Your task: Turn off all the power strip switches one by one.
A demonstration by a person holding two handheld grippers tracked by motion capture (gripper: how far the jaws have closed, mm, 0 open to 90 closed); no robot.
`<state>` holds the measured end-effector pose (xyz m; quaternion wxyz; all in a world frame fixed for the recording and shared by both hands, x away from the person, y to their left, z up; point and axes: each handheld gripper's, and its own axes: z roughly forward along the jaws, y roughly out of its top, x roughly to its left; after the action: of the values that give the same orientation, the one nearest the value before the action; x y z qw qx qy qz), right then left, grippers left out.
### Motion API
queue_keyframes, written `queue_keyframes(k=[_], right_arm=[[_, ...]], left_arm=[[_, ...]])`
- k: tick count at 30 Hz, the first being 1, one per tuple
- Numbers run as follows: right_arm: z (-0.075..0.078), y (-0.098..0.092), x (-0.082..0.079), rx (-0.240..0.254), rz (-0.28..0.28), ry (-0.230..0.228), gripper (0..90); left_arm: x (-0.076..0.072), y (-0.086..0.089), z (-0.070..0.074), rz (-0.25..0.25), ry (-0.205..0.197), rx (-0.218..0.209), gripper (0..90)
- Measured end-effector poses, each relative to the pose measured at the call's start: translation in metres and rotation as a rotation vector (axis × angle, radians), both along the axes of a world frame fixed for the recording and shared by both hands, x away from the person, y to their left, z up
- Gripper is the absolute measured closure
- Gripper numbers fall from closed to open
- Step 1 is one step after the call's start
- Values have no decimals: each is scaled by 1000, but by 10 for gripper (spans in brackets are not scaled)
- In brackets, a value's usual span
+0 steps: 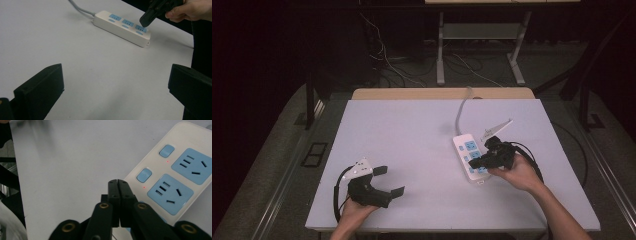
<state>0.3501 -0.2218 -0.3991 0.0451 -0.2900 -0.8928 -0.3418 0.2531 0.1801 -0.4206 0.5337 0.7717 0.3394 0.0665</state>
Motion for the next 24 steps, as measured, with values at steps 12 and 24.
queue_keyframes(k=[12,24], right_arm=[[-9,4,6,-25,17,18,897],[-13,8,5,-58,35,11,900]], left_arm=[[0,0,0,1,-1,2,0],[-1,-1,0,-3,-2,2,0]])
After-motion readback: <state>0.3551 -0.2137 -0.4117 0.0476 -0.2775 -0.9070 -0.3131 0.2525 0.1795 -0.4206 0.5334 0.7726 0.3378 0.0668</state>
